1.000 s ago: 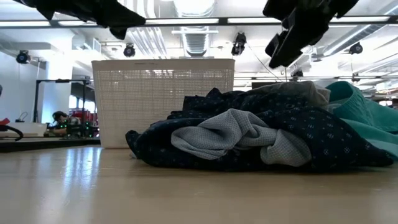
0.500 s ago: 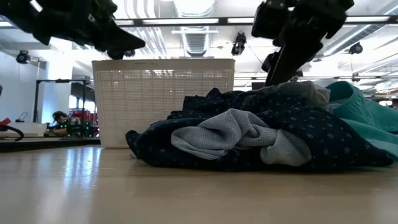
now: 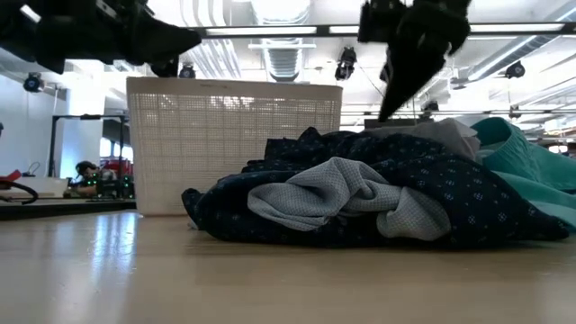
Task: Sort clothes
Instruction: Put the gray sock into the white laundry bin
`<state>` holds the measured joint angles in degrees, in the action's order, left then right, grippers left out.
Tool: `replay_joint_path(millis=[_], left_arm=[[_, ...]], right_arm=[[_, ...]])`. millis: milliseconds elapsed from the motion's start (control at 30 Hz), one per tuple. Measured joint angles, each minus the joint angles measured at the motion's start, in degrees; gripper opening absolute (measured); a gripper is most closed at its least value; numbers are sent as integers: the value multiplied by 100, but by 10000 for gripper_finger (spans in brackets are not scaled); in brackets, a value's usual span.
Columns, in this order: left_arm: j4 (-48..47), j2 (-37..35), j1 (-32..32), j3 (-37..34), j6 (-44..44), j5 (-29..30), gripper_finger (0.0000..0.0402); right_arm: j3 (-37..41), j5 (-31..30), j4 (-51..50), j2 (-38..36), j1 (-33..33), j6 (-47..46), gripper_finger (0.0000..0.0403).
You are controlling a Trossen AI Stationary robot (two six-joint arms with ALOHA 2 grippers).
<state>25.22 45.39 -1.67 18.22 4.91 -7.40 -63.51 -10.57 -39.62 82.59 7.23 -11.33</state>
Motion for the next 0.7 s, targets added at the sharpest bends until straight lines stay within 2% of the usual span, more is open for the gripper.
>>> replay_joint_path(millis=[167,400,600,700], left_arm=[[-5,-32,494,-20,65,829,0],[264,-152,640,-38,327,990,0],[247,-241,638,305,426,992,0],[-317,-241,638,695,432,990,4]], right_arm=[[-517,46,-335,-9,77,78,8],[-757,147,-763,-9,150,-208,6],[-724,201,-768,-9,238,-419,50],[-686,200,-765,-9,267,-532,85]])
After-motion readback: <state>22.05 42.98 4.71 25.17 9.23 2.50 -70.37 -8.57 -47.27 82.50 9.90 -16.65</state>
